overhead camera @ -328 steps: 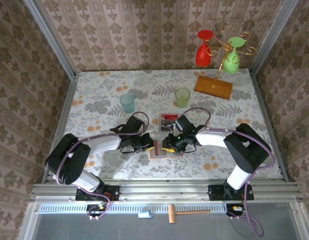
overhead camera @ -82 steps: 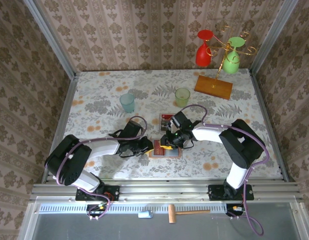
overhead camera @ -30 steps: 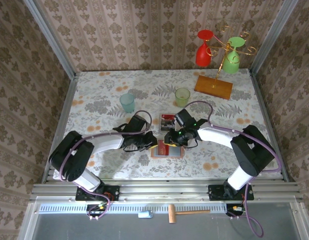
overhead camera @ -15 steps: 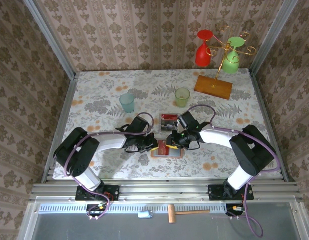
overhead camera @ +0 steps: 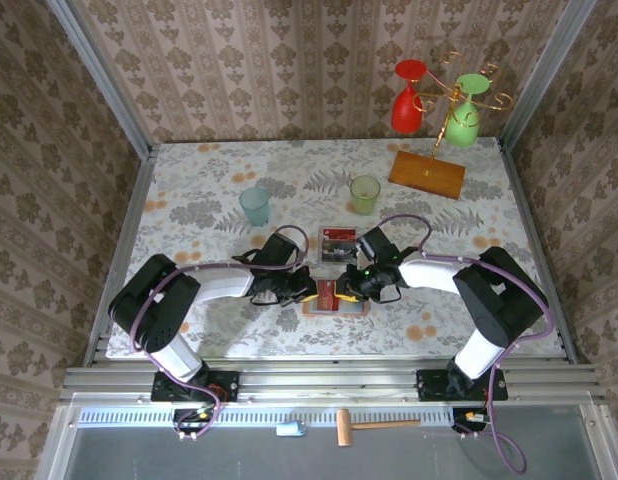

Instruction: Take the credit cards out of the card holder

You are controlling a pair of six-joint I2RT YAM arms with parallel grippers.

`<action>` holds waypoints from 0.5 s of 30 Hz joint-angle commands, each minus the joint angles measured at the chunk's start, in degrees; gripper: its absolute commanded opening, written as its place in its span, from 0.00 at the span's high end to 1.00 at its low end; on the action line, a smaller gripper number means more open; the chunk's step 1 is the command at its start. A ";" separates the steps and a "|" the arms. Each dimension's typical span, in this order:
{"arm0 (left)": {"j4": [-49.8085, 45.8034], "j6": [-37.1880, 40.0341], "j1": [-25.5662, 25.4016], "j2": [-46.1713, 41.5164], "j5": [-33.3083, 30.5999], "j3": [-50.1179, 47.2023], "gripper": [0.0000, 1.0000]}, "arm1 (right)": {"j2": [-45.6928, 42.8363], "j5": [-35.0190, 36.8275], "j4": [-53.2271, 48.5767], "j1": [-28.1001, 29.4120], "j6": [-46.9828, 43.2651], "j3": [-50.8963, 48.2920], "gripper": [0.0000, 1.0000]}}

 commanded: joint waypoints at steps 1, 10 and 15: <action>-2.23 0.76 -0.38 1.25 -0.42 -0.05 0.96 | 1.53 -2.15 2.74 -0.48 1.04 -1.21 0.81; -2.51 0.58 -0.38 1.30 -0.51 -0.15 0.96 | 2.21 -5.74 9.45 -1.57 4.18 -3.81 0.82; -2.55 0.58 -0.37 1.29 -0.51 -0.30 0.97 | 1.50 -6.97 12.47 -2.12 5.75 -5.09 0.85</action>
